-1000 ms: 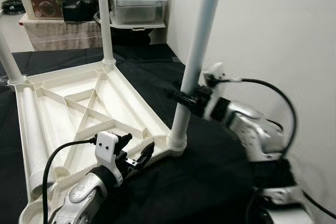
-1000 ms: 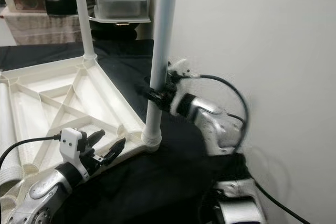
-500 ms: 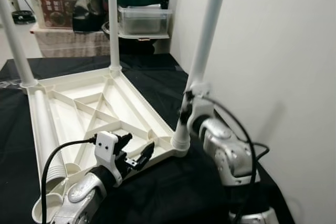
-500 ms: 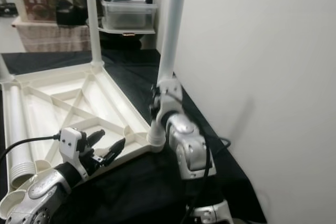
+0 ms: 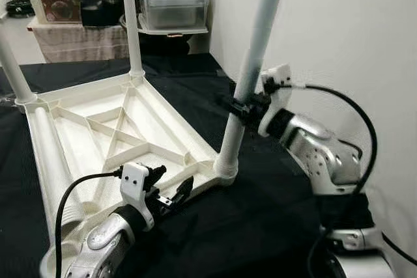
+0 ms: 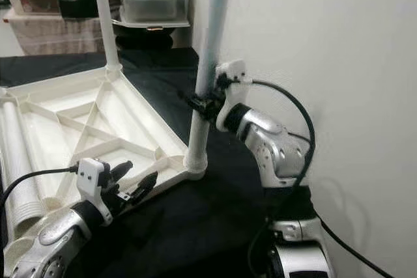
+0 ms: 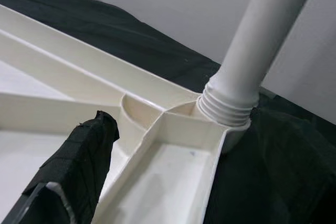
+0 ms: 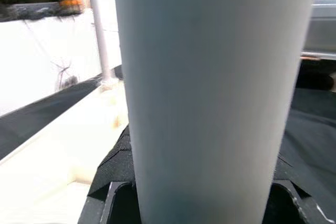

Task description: Building children table

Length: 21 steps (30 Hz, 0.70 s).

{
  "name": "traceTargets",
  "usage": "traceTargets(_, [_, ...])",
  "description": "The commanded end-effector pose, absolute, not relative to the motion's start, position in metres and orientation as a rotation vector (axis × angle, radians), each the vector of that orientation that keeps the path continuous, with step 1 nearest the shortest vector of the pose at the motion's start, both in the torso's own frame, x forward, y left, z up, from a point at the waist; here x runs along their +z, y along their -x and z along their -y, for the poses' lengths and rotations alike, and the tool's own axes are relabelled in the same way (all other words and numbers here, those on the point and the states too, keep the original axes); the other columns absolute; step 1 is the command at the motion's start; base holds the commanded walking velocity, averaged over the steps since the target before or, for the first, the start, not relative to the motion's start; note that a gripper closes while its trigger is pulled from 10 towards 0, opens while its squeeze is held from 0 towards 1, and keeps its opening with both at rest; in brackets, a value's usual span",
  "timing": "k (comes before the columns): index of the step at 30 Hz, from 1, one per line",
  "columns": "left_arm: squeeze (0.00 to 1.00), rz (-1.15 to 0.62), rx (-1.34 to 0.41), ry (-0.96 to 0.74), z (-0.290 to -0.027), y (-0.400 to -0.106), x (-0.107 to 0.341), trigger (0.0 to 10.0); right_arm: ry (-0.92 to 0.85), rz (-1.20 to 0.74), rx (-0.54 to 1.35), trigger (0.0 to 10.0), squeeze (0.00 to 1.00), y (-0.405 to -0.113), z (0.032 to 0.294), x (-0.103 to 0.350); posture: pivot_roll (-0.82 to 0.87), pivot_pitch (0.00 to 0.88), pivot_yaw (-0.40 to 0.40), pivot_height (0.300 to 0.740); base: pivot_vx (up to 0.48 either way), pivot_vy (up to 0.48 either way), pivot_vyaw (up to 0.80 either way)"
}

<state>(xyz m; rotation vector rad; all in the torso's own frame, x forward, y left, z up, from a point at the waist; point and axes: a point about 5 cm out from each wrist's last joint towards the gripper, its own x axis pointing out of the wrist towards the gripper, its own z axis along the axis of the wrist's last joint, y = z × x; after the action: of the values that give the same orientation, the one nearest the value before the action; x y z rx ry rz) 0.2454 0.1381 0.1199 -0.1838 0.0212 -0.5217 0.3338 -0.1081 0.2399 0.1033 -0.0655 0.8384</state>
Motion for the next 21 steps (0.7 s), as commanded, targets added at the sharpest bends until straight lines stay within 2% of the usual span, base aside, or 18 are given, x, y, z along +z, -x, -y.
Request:
traceTargets(1, [0.00,-0.028,-0.524,0.188,-0.138,-0.244,0.119,10.0,-0.141,-0.084,0.786,0.0,0.00,-0.335,0.090,0.209,0.03,0.000,-0.120,0.740,0.000,0.000,0.00])
traceTargets(3, [0.00,-0.029,-0.523,0.189,-0.138,-0.243,0.119,10.0,-0.049,-0.149,0.561,0.0,0.00,-0.344,0.087,0.189,0.03,0.000,-0.121,0.740,0.000,0.000,0.00])
traceTargets(4, [0.00,-0.029,-0.523,0.189,-0.138,-0.243,0.119,10.0,-0.049,-0.149,0.561,0.0,0.00,-0.344,0.087,0.189,0.03,0.000,-0.121,0.740,0.000,0.000,0.00])
traceTargets(5, [0.00,-0.031,-0.523,0.189,-0.139,-0.242,0.118,10.0,0.012,-0.194,0.293,0.0,0.00,-0.350,0.101,0.175,0.02,0.000,-0.116,0.740,0.000,0.000,0.00])
traceTargets(6, [0.00,-0.031,-0.523,0.189,-0.139,-0.242,0.118,10.0,0.012,-0.194,0.293,0.0,0.00,-0.350,0.101,0.175,0.02,0.000,-0.116,0.740,0.000,0.000,0.00])
traceTargets(8, [0.00,-0.036,-0.522,0.187,-0.140,-0.241,0.118,10.0,0.064,-0.274,-0.106,0.0,0.00,-0.343,0.128,0.150,0.02,0.000,-0.116,0.740,0.000,0.000,0.00])
traceTargets(10, [0.00,-0.036,-0.521,0.187,-0.140,-0.241,0.118,10.0,0.042,-0.310,-0.152,0.0,0.00,-0.338,0.131,0.145,0.02,0.000,-0.116,0.740,0.000,0.000,0.00])
traceTargets(11, [0.00,-0.037,-0.523,0.186,-0.140,-0.242,0.118,10.0,0.049,-0.310,-0.105,10.0,0.00,-0.336,0.125,0.148,0.02,0.000,-0.107,0.740,0.000,0.000,0.00])
traceTargets(16, [0.00,-0.040,-0.529,0.185,-0.139,-0.242,0.117,10.0,0.046,-0.248,-0.024,10.0,0.00,-0.337,0.118,0.163,0.01,0.000,-0.099,0.740,0.000,0.000,0.00])
traceTargets(17, [0.00,-0.040,-0.531,0.184,-0.138,-0.243,0.117,10.0,0.020,-0.201,-0.026,10.0,1.00,-0.339,0.122,0.171,0.01,0.000,-0.101,0.740,0.000,0.000,0.00])
traceTargets(21, [0.00,-0.038,-0.531,0.184,-0.139,-0.244,0.117,10.0,-0.051,-0.146,0.013,10.0,1.00,-0.345,0.128,0.185,0.01,0.000,-0.104,0.740,0.000,0.000,0.00])
